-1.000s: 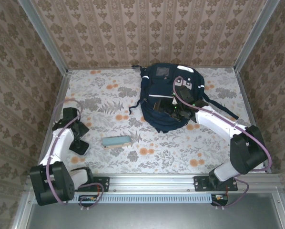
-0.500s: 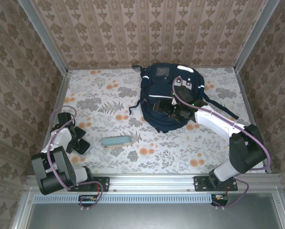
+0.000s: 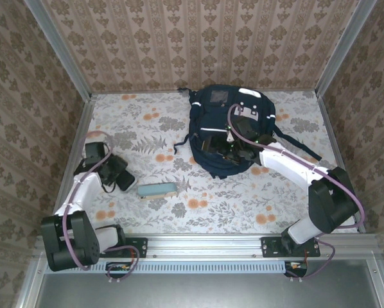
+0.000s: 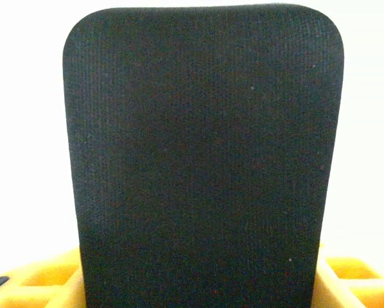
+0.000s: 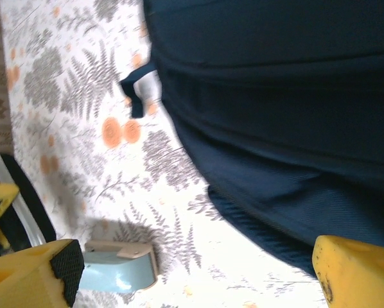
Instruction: Pack the student bag
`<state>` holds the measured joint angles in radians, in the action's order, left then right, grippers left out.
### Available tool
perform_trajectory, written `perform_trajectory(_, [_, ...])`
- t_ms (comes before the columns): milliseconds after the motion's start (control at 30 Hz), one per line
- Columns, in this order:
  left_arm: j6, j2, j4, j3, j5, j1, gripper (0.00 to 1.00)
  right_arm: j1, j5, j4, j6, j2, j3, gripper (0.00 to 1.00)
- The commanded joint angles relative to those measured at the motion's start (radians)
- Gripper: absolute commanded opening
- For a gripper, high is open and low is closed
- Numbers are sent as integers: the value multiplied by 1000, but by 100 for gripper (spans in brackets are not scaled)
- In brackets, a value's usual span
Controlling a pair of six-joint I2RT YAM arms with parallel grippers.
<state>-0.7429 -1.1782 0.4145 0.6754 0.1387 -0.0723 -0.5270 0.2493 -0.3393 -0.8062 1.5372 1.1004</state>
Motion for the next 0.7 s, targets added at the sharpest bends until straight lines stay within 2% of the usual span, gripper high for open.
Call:
perform_trajectory(0, [-41,-12,-33,103,116,91,61,-79,-7,38,13,37,59,92])
perform_trajectory(133, [-60,-52,-39,213,148,219,62,-177,-10,85,24,77,113,90])
perform_trajectory(333, [-58,-132,-54,337,236,338,62,-252,47,241,6,112,138,85])
perform_trajectory(500, [-82,-196,-82,372,269,395,62,-271,100,362,-55,161,144,82])
perform_trajectory(667, [-114,-223,-124,372,302,422,62,-273,75,374,-88,206,162,71])
